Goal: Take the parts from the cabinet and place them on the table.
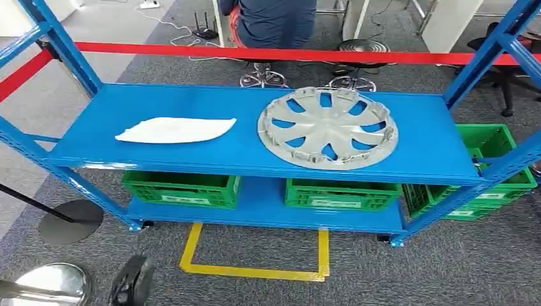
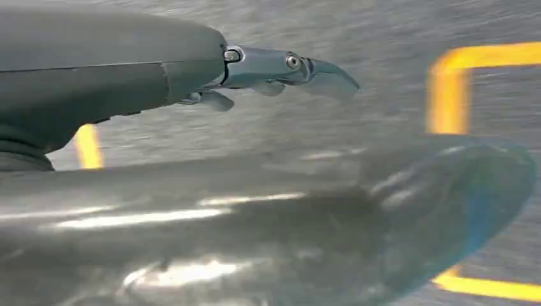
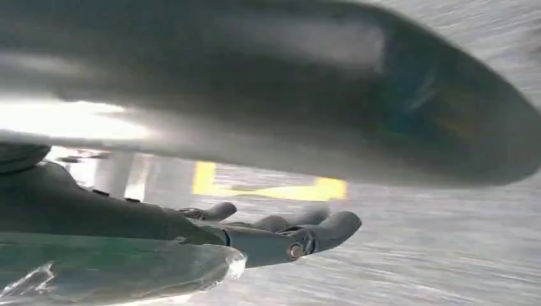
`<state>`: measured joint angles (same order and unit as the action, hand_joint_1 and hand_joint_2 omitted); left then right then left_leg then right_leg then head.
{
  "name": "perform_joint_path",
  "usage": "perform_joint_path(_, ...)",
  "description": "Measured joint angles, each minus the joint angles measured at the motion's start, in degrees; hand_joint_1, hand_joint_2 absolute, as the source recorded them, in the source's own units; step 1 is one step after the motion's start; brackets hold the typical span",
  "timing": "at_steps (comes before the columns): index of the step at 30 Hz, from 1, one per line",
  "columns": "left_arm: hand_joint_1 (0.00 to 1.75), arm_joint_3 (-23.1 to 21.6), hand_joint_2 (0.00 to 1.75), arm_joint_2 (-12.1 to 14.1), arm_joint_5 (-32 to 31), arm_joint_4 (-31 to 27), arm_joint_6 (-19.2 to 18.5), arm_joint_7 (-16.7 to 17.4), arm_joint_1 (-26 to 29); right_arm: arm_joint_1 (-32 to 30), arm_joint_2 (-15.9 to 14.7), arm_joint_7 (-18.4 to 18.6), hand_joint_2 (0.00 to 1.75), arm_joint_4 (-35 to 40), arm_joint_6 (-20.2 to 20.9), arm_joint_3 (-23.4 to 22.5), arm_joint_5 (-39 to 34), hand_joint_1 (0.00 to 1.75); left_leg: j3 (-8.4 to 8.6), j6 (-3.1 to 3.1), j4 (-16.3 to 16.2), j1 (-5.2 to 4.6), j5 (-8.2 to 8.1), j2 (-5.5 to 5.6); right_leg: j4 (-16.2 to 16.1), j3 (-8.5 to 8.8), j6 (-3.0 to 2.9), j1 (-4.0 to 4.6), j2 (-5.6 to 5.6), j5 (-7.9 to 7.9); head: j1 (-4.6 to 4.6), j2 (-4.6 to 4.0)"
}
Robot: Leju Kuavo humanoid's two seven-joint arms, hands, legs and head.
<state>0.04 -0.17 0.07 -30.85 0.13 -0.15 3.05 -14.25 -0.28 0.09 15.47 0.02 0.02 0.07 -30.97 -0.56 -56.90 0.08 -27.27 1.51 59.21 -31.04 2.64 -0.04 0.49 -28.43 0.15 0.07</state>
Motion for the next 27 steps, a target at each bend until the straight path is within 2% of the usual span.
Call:
perform_joint_path(1,0.0,-0.02,0.0,0.0,0.0,1.29,0.0,0.0,1.34,1.5,0.04,-0.11,0.0,1.31,0.0,0.0,0.0,0.0,0.0,-0.19,-0.06,-0.05,-0.01,-0.06,-0.37,-0.2,-0.59,-0.08,-0.1,0.47,-0.24,0.0)
perform_joint_path(4,0.0,-0.02,0.0,-0.07,0.0,6.73,0.0,0.07,6.58,6.68,0.09,-0.11,0.0,6.81,0.05,0.0,0.0,0.0,0.18,-0.79,0.19,0.0,0.44,-0.13,-0.45,-0.61,-1.28,-0.08,-0.01,0.81,-0.19,0.0)
perform_joint_path(5,0.0,-0.06,0.0,-0.09,0.0,8.76,-0.02,0.2,8.54,8.43,0.13,-0.11,0.0,9.11,0.05,0.0,0.0,0.0,0.07,-1.15,-0.31,0.06,-0.32,-0.2,-0.66,-0.49,-1.65,-0.43,0.1,1.03,-0.22,0.0)
perform_joint_path(6,0.0,-0.09,0.0,-0.2,0.0,10.7,-0.04,0.18,10.13,9.96,0.09,-0.11,0.0,11.08,0.02,-0.02,0.0,0.0,-0.84,-1.45,-2.26,0.01,-1.82,-0.34,-0.67,-0.54,-1.98,-0.49,0.31,1.04,-0.56,0.0)
perform_joint_path(7,0.0,-0.07,0.0,-0.13,0.0,12.56,0.0,0.2,11.56,11.59,0.07,-0.13,0.0,12.96,-0.02,-0.02,0.0,0.0,-2.86,-1.65,-6.33,0.09,-4.1,-0.47,-0.67,-0.68,-2.21,-0.49,0.49,1.11,-0.61,0.0)
perform_joint_path(8,0.0,-0.07,0.0,0.04,0.0,14.51,0.07,0.2,12.83,13.06,0.04,-0.13,0.0,14.99,-0.04,-0.04,0.0,0.0,-5.61,-1.81,-11.54,0.15,-6.17,-0.6,-0.76,-0.86,-2.57,-0.48,1.15,0.33,-0.65,0.0)
perform_joint_path(9,0.0,-0.07,0.0,0.13,0.0,15.82,0.09,0.2,14.01,13.94,0.04,-0.13,0.0,16.38,-0.04,-0.04,0.0,0.0,-8.16,-1.92,-16.19,0.15,-7.36,-0.67,-0.76,-0.87,-2.73,-0.49,1.41,0.14,-0.72,0.0)
perform_joint_path(10,0.0,-0.04,0.0,0.15,0.0,16.67,0.11,0.2,14.81,14.39,0.04,-0.13,0.0,17.26,-0.04,-0.04,0.0,0.0,-9.5,-1.99,-18.44,0.15,-7.37,-0.71,-0.75,-1.17,-2.72,-0.5,1.42,-0.01,-0.68,0.0)
perform_joint_path(11,0.0,-0.04,0.0,0.17,0.0,17.03,0.11,0.2,15.18,14.42,0.04,-0.13,0.0,17.54,-0.04,-0.04,0.0,0.0,-9.34,-1.97,-17.91,0.15,-6.2,-0.74,-0.75,-0.86,-2.51,-0.58,1.42,0.03,-0.72,0.0)
perform_joint_path(12,0.0,-0.05,0.0,0.2,0.0,16.99,0.11,0.17,14.86,13.98,0.04,-0.11,0.0,17.47,-0.02,-0.04,-0.02,0.0,-8.1,-1.95,-15.26,0.2,-4.11,-0.75,-0.75,-0.46,-2.16,-0.64,1.32,0.07,-0.74,0.0)
perform_joint_path(14,0.0,-0.07,0.0,0.2,0.0,16.23,0.11,0.18,12.7,12.37,0.07,-0.02,0.0,16.25,0.0,-0.04,0.0,0.0,-3.03,-2.13,-5.34,0.51,0.51,-0.96,-0.72,0.36,-1.62,-0.92,0.86,-0.11,-0.76,0.0)
perform_joint_path(15,0.0,-0.07,0.0,0.04,0.0,15.39,0.11,0.15,11.27,11.02,0.04,0.13,0.0,15.33,0.02,-0.04,-0.02,0.0,-0.89,-2.38,-1.78,0.79,1.15,-1.11,-0.65,0.67,-1.26,-0.55,0.67,-0.33,-0.89,0.0)
perform_joint_path(16,0.0,-0.04,0.0,0.02,0.0,13.96,0.11,0.15,9.58,9.52,0.04,0.09,0.0,13.88,0.02,-0.04,0.0,0.0,-0.56,-1.71,-0.47,0.68,0.73,-0.73,-0.3,0.08,-0.9,-0.44,0.69,-0.58,-1.13,0.0)
perform_joint_path(17,0.0,-0.06,0.0,0.0,0.0,12.46,0.11,0.13,8.19,8.07,0.04,0.07,0.0,12.26,0.02,-0.04,0.0,0.0,-0.69,-1.34,-0.53,0.6,0.77,-0.79,-0.8,0.22,-0.53,-0.45,0.7,-0.35,-0.72,0.0)
perform_joint_path(18,0.0,-0.07,0.0,-0.09,0.0,10.82,0.09,0.13,6.64,6.49,0.07,0.09,0.0,10.6,0.02,-0.02,-0.02,0.0,-0.77,-1.0,-0.54,0.45,0.64,-0.75,-1.09,0.36,-0.31,-0.55,0.69,-0.24,-0.96,0.0)
perform_joint_path(19,0.0,-0.07,0.0,-0.09,0.0,9.05,0.11,0.13,4.92,4.68,0.04,0.09,0.0,8.72,0.02,-0.02,-0.02,0.0,-0.79,-0.62,-0.47,0.48,0.66,-0.7,-1.23,0.6,-0.03,-0.59,0.62,-0.28,-0.83,0.0)
perform_joint_path(20,0.0,-0.07,0.0,-0.13,0.0,6.78,0.09,0.11,3.19,2.72,0.04,0.13,0.0,6.58,0.02,-0.04,-0.02,0.0,-0.65,-0.14,-0.21,0.82,0.8,-0.6,-0.97,0.66,0.37,-0.66,0.55,-0.74,-0.89,0.0)
perform_joint_path(21,0.0,-0.07,0.0,-0.13,0.0,4.81,0.09,0.04,1.62,1.16,0.04,0.13,0.0,4.68,0.02,-0.04,-0.02,0.0,-0.62,0.1,-0.21,0.81,0.7,-0.45,0.73,-0.08,0.53,-0.59,0.38,-1.89,-0.59,0.0)
perform_joint_path(22,0.0,-0.04,0.0,-0.09,0.0,2.6,0.11,0.02,0.08,-0.2,0.06,0.13,0.0,2.36,0.04,-0.02,-0.02,0.0,-0.63,0.47,-0.21,0.78,0.62,-0.36,4.61,-2.11,0.62,-0.56,0.21,-4.08,-0.48,0.0)
perform_joint_path(24,0.0,-0.02,0.0,0.04,0.0,-0.55,0.11,-0.02,-2.42,-2.64,0.05,0.15,0.0,-0.92,0.05,0.02,-0.02,0.0,-0.61,0.71,-0.22,0.49,0.47,0.11,14.07,-7.11,0.7,-0.57,0.08,-8.11,-0.52,0.0)
perform_joint_path(25,0.0,0.0,0.0,0.04,0.0,-1.59,0.11,-0.02,-3.28,-3.61,0.02,0.15,0.0,-2.03,0.02,0.0,-0.02,0.0,-0.51,0.84,-0.22,0.36,0.37,0.28,17.25,-9.04,0.67,-0.54,0.09,-8.79,-0.59,0.0)
perform_joint_path(26,0.0,0.0,0.0,0.09,0.0,-2.29,0.11,-0.02,-3.62,-4.16,-0.04,0.15,0.0,-2.77,0.0,0.0,0.0,0.0,-0.32,0.87,-0.22,0.28,0.28,0.42,17.29,-9.51,0.57,-0.45,0.08,-7.79,-0.57,0.0)
perform_joint_path(27,0.0,0.0,0.0,0.09,0.0,-2.44,0.11,-0.02,-3.55,-4.18,-0.04,0.15,0.0,-2.94,0.0,0.0,0.0,0.0,-0.09,0.87,-0.22,0.26,0.1,0.47,14.77,-8.64,0.35,-0.38,0.09,-5.59,-0.54,0.0)
